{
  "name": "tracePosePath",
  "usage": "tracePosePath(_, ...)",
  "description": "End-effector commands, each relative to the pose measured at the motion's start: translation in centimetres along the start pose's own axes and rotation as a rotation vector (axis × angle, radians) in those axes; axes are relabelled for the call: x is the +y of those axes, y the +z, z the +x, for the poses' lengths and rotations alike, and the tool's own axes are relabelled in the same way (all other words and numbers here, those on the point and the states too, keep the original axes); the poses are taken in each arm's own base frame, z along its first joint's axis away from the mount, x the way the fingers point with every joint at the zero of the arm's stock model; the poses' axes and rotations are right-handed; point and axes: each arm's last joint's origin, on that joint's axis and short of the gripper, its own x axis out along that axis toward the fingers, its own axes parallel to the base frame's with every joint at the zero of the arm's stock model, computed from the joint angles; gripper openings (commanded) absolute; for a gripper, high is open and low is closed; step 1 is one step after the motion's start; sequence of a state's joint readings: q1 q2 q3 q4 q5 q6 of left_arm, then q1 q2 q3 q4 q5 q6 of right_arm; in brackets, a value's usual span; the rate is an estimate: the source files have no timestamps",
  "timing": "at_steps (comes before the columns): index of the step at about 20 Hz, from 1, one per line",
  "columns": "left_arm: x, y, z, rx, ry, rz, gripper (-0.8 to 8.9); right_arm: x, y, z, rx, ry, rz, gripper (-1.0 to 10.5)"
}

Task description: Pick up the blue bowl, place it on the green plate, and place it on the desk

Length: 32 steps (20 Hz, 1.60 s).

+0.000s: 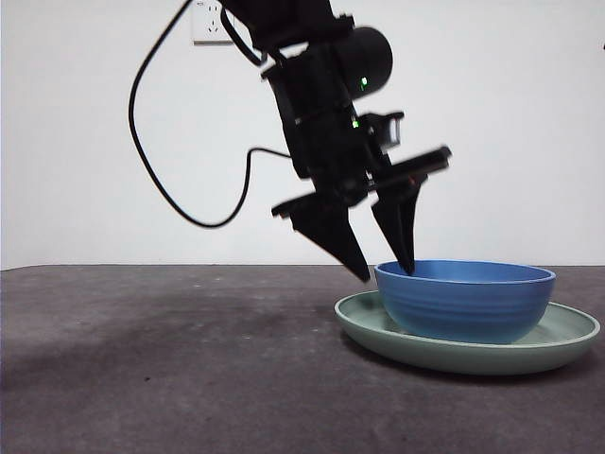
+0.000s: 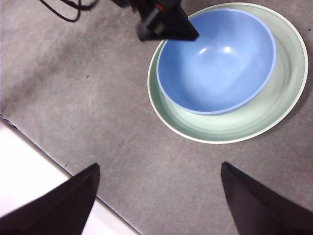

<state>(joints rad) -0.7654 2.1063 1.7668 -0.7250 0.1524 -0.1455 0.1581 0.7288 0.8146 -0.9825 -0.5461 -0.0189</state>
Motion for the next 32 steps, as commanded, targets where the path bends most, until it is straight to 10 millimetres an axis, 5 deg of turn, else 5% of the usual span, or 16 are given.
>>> tracePosePath(1, -0.3, 1.3, -4.2, -0.113, -0.007, 0.021, 2.53, 0.2, 0.5, -0.3, -0.017, 0.001, -0.006, 4.0)
tracePosePath(8, 1.2, 0.4, -17.3, -0.319, 0.024, -0.002, 2.53, 0.2, 0.5, -0.3, -0.018, -0.001, -0.007, 4.0)
tracePosePath(11, 1.9, -1.9, -21.8, -0.381, 0.050, -0.007, 2.53, 0.2, 0.5, -0.3, -0.018, -0.002, -0.007, 4.0)
tracePosePath(15, 2.5, -7.1, -25.1, -0.439, 0.070, -0.005, 2.53, 0.2, 0.5, -0.3, -0.018, -0.002, -0.007, 4.0)
tracePosePath(19, 2.3, -12.9, -25.2, -0.469, -0.029, 0.026, 2.52, 0.2, 0.5, -0.3, -0.018, -0.002, -0.007, 4.0)
tracePosePath(25, 2.5, -19.7, -22.1, -0.413, -0.141, 0.034, 2.50, 0.2, 0.5, -0.3, -0.017, -0.002, -0.006, 4.0)
tracePosePath(32, 2.4, -21.0, -21.4, -0.388, -0.207, 0.042, 2.50, 0.2, 0.5, -0.2, -0.016, -0.002, -0.005, 4.0)
